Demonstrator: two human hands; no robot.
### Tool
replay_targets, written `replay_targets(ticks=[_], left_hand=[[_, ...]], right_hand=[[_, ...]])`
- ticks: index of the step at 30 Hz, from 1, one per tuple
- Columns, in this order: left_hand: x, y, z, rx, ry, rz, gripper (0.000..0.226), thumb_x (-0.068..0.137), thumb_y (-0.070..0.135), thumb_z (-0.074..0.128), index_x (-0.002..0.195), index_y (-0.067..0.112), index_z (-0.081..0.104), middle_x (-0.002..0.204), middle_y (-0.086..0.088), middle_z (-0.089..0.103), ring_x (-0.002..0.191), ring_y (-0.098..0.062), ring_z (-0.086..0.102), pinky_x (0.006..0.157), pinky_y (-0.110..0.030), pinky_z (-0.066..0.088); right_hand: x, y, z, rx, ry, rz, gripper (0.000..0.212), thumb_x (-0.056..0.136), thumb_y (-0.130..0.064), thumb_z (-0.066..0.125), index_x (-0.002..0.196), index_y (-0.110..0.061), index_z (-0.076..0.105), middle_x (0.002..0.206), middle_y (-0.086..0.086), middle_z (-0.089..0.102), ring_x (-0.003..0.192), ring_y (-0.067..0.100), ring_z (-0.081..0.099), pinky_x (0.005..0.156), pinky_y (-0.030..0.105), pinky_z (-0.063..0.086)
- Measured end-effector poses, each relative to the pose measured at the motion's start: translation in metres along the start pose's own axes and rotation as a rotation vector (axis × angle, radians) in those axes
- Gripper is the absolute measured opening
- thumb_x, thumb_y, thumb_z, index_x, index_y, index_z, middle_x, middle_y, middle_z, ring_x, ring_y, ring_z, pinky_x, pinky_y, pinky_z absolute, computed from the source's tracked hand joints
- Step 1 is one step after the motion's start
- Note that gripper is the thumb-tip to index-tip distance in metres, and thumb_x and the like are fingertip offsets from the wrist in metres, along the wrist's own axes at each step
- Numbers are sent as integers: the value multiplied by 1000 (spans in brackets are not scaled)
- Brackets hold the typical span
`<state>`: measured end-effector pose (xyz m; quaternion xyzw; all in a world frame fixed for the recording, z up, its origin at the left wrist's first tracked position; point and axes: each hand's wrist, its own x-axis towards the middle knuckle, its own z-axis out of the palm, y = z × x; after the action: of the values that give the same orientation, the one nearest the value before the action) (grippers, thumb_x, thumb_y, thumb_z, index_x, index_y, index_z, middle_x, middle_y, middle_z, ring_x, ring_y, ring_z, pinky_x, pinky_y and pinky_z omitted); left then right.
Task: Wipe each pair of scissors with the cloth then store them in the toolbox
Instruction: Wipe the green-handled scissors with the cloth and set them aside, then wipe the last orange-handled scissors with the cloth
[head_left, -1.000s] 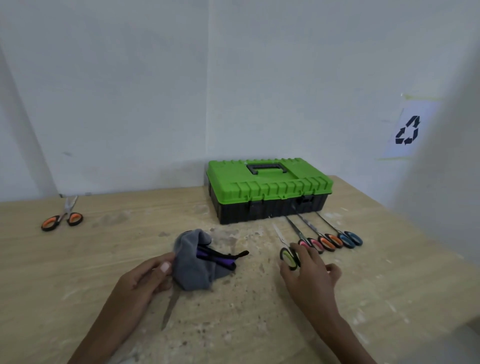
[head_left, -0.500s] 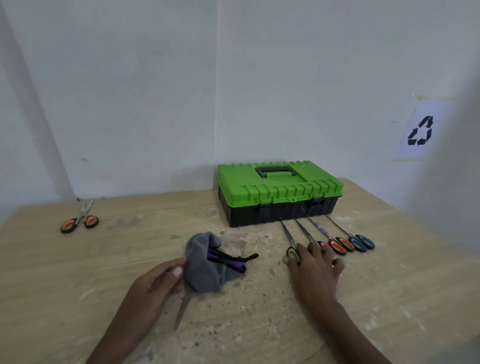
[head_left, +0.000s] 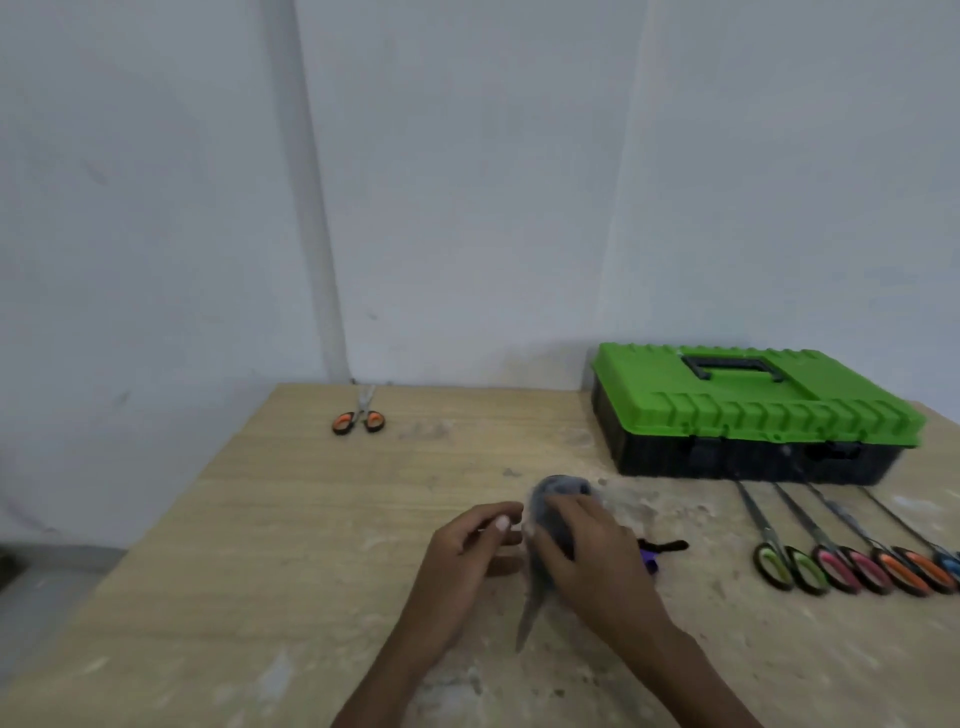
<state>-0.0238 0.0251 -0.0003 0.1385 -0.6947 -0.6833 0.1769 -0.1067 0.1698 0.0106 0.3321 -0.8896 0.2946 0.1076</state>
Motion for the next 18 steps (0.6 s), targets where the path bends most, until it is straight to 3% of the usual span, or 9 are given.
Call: replay_targets(ticks=[3, 7, 9, 12, 15, 18], left_hand=[[5, 8, -17, 52, 120, -7, 20, 104, 23, 57, 113, 27, 75, 113, 11, 73, 100, -7, 71, 84, -33, 63], [46, 10, -55, 342, 234, 40, 21, 100, 16, 57, 106, 24, 76, 108, 12, 73, 100, -6, 66, 85, -26, 55], [74, 5, -78, 555, 293, 82, 25, 97, 8, 55, 106, 21, 75, 110, 7, 72, 105, -10, 65, 89, -24, 48], [110, -7, -111, 926, 370, 148, 29, 93, 5, 56, 116, 15, 72, 123, -8, 68, 117, -27, 61, 95, -37, 50], [135, -16, -134, 1248, 330, 163, 37, 91, 13, 55, 127, 10, 60, 138, -14, 56, 132, -36, 46, 96, -45, 48], [151, -23, -145, 1370, 256, 137, 40, 94, 28, 49, 130, 9, 51, 141, -16, 50, 133, -37, 43, 100, -45, 46]], right_hand=[[11, -14, 34, -168, -45, -11, 38, 96, -42, 54, 130, -25, 63, 128, -6, 62, 115, 18, 58, 95, 37, 46], [17, -18, 59, -310, 95, -68, 19, 80, -30, 62, 93, -23, 74, 94, -4, 68, 87, 22, 62, 71, 38, 47], [19, -17, 62, -341, 133, -74, 12, 82, -27, 66, 91, -23, 74, 92, -4, 67, 87, 22, 60, 71, 37, 45], [20, -14, 64, -350, 159, -76, 9, 81, -24, 75, 91, -23, 74, 92, -3, 68, 87, 21, 61, 72, 37, 47], [21, -14, 65, -345, 161, -75, 14, 78, -24, 79, 91, -24, 74, 94, -4, 68, 88, 21, 61, 73, 38, 47], [22, -12, 66, -341, 172, -82, 15, 77, -24, 79, 91, -25, 74, 96, -5, 68, 90, 20, 62, 73, 39, 47]])
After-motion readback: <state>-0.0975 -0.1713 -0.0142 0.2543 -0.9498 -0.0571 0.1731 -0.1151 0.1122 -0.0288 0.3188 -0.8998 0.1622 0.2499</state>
